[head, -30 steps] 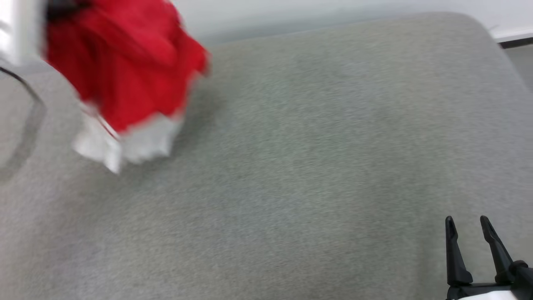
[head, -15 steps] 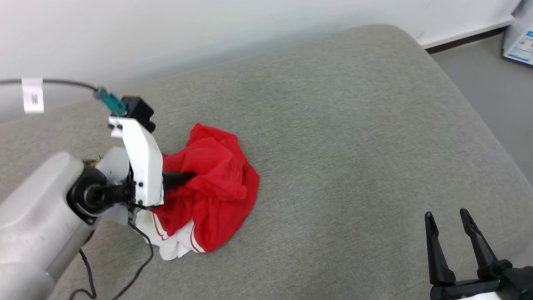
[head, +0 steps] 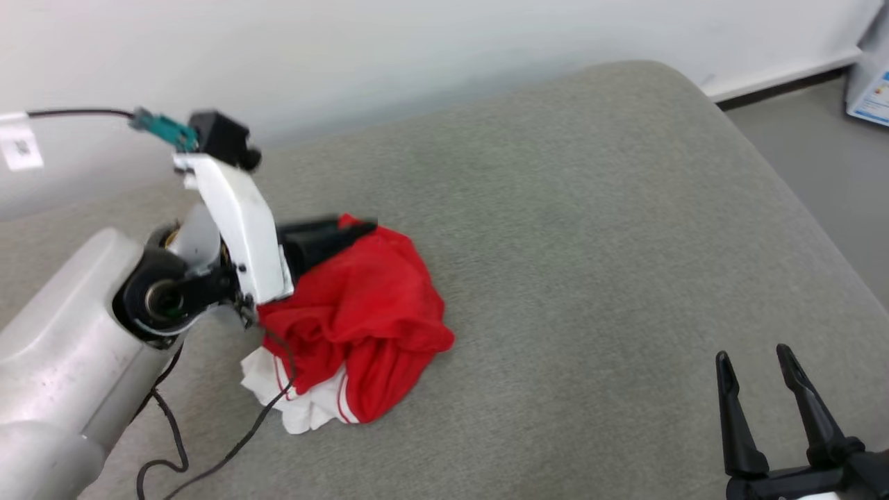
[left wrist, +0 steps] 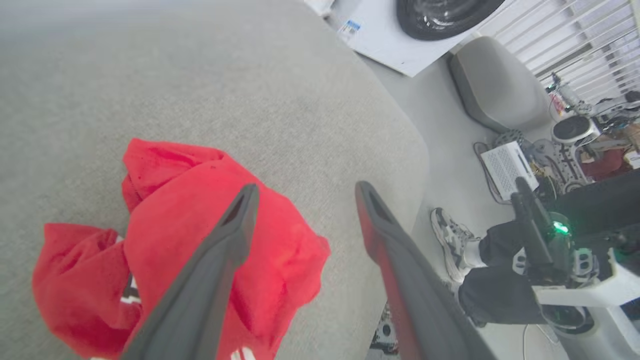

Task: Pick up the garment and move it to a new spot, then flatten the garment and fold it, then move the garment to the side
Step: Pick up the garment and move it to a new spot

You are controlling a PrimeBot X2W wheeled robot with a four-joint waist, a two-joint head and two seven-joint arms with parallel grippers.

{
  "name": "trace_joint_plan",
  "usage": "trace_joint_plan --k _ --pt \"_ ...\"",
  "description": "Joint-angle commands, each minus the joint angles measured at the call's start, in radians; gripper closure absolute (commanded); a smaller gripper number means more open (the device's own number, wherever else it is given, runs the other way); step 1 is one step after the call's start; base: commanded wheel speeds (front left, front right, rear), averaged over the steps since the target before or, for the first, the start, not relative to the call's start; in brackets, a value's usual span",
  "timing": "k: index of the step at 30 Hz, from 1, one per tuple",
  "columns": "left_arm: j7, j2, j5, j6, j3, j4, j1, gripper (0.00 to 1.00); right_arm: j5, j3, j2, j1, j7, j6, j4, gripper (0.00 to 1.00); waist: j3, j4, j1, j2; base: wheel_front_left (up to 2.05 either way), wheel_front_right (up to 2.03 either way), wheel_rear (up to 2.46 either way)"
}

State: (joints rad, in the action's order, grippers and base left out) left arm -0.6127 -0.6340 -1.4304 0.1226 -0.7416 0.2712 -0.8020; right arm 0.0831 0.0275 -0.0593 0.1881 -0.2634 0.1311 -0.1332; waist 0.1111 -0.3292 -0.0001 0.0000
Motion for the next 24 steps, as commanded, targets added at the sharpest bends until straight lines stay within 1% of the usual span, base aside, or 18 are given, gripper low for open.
trace_joint_plan --k 1,2,3,5,6,7,9,11,12,14,15,17,18,20,22,24 --pt "0.049 0.011 -0.024 0.004 0.036 -0.041 -0.004 0.00 0.005 0.003 -0.008 0.000 -0.002 -0.001 -0.008 0.00 -0.013 0.040 0.0001 0.0000 0.00 0.00 0.00" --pt "0.079 0.023 -0.050 0.006 0.061 -0.076 0.007 0.00 0.006 0.003 -0.011 -0.001 -0.002 -0.001 -0.014 0.00 -0.017 0.054 0.0001 0.0000 0.00 0.00 0.00" --pt "0.186 -0.014 -0.010 0.007 0.108 -0.184 0.045 0.00 0.008 0.008 -0.023 0.001 -0.002 -0.001 -0.017 0.00 -0.029 0.095 0.0001 0.0000 0.00 0.00 0.00" --pt "0.273 -0.030 0.038 0.008 0.118 -0.261 0.083 0.00 0.006 0.013 -0.031 0.006 -0.002 -0.001 -0.011 0.00 -0.037 0.121 0.0001 0.0000 0.00 0.00 0.00" --pt "0.323 -0.046 0.068 0.008 0.127 -0.282 0.114 0.00 0.008 0.014 -0.034 0.007 -0.002 -0.001 -0.007 0.00 -0.042 0.135 0.0001 0.0000 0.00 0.00 0.00" --pt "0.323 -0.046 0.068 0.008 0.127 -0.282 0.114 0.00 0.008 0.014 -0.034 0.007 -0.002 -0.001 -0.007 0.00 -0.042 0.135 0.0001 0.0000 0.00 0.00 0.00" --pt "0.418 -0.084 0.130 0.009 0.132 -0.330 0.167 0.00 0.008 0.012 -0.045 0.006 -0.002 -0.001 -0.011 0.00 -0.052 0.157 0.0001 0.0000 0.00 0.00 0.00" --pt "0.536 -0.104 0.190 0.009 0.148 -0.347 0.234 0.00 0.006 0.016 -0.051 0.012 -0.002 -0.001 -0.012 0.00 -0.062 0.182 0.0001 0.0000 0.00 0.00 0.00" --pt "0.591 -0.103 0.206 0.009 0.149 -0.352 0.272 0.00 0.002 0.019 -0.056 0.016 -0.002 -0.001 -0.012 0.00 -0.068 0.197 0.0001 0.0000 0.00 0.00 0.00" --pt "0.721 -0.114 0.271 0.009 0.169 -0.346 0.333 0.00 -0.003 0.019 -0.061 0.023 -0.002 -0.001 -0.007 0.00 -0.081 0.221 0.0001 0.0000 0.00 0.00 0.00" --pt "0.777 -0.107 0.285 0.001 0.176 -0.331 0.376 0.00 -0.003 0.016 -0.064 0.025 -0.002 -0.001 -0.004 0.00 -0.087 0.231 0.0001 0.0000 0.00 0.00 0.00" --pt "0.848 -0.103 0.364 -0.023 0.189 -0.310 0.439 0.00 0.003 0.021 -0.064 0.025 -0.002 -0.001 -0.002 0.00 -0.097 0.254 0.0001 0.0000 0.00 0.00 0.00" --pt "0.864 -0.078 0.380 -0.032 0.198 -0.298 0.472 0.00 0.022 0.037 -0.055 0.032 -0.002 -0.001 -0.001 0.00 -0.104 0.270 0.0001 0.0000 0.00 0.00 0.00" --pt "0.876 -0.044 0.448 -0.049 0.231 -0.283 0.531 0.00 0.033 0.060 -0.050 0.046 -0.002 -0.001 0.001 0.00 -0.116 0.296 0.0001 0.0000 0.00 0.00 0.00" --pt "0.878 0.015 0.517 -0.044 0.290 -0.291 0.593 0.00 0.027 0.065 -0.056 0.051 -0.002 -0.001 0.006 0.00 -0.122 0.321 0.0001 0.0000 0.00 0.00 0.00" --pt "0.878 0.065 0.610 -0.033 0.339 -0.296 0.662 0.00 0.020 0.075 -0.057 0.060 -0.002 -0.001 0.006 0.00 -0.129 0.346 0.0001 0.0000 0.00 0.00 0.00"
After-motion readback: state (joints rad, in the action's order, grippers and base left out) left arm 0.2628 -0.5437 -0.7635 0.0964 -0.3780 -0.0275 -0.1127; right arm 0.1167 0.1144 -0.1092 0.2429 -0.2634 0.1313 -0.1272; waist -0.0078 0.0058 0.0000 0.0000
